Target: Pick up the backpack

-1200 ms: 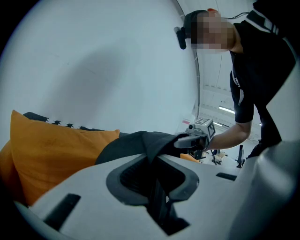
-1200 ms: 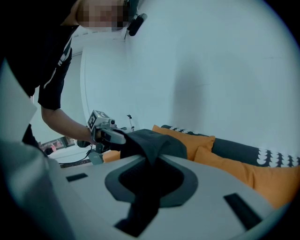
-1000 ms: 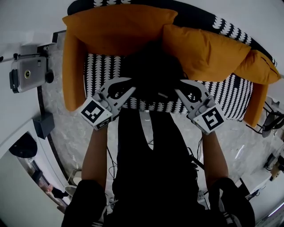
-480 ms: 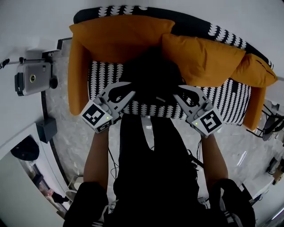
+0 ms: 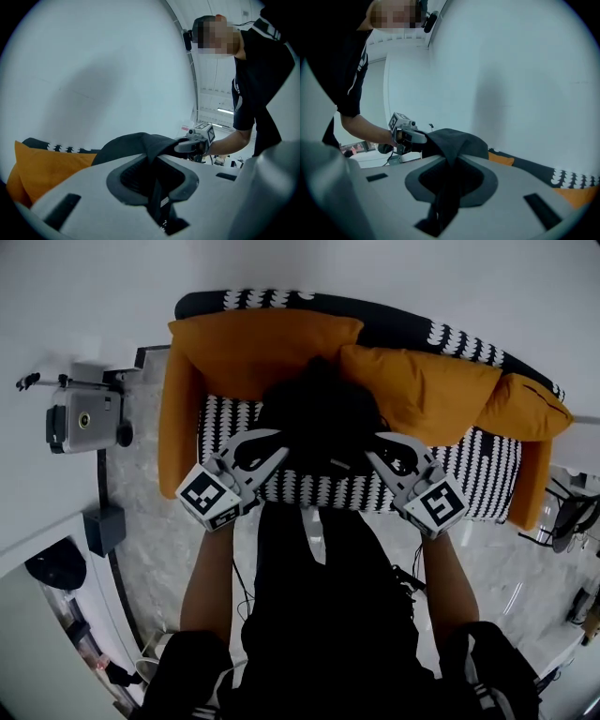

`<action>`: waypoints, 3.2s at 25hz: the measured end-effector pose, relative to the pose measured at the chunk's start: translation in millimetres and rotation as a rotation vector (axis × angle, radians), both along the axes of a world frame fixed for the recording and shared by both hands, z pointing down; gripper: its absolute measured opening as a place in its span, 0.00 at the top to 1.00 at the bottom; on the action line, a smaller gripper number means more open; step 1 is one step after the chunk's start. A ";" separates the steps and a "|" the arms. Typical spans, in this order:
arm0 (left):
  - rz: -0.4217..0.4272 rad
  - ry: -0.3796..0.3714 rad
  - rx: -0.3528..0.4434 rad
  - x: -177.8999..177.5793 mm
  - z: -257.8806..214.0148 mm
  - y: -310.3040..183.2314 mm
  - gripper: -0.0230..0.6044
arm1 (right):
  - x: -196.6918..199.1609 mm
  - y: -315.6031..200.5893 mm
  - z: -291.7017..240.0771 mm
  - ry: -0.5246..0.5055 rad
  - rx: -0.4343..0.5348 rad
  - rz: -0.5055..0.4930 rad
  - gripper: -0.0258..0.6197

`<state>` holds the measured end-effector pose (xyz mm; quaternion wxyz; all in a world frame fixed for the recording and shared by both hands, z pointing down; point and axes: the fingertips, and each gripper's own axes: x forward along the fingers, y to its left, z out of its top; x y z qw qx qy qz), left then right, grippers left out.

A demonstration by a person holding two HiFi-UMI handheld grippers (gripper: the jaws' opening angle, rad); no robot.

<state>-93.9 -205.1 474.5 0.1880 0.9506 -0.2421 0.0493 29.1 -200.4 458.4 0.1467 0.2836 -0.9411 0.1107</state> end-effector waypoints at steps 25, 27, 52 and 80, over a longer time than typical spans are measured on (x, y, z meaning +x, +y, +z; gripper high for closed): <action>0.003 0.071 0.105 10.8 -145.1 -24.7 0.86 | 18.3 -21.5 -141.8 -0.068 0.116 0.043 0.86; 0.007 0.083 0.116 11.8 -158.7 -26.4 0.86 | 19.4 -21.5 -154.5 -0.071 0.138 0.044 0.86; 0.088 0.191 0.242 29.8 -297.7 -25.4 0.86 | 37.9 -17.1 -294.2 -0.099 0.335 0.025 0.86; 0.119 0.248 0.431 20.5 -446.7 -6.3 0.86 | 26.9 7.0 -434.0 -0.106 0.545 -0.062 0.86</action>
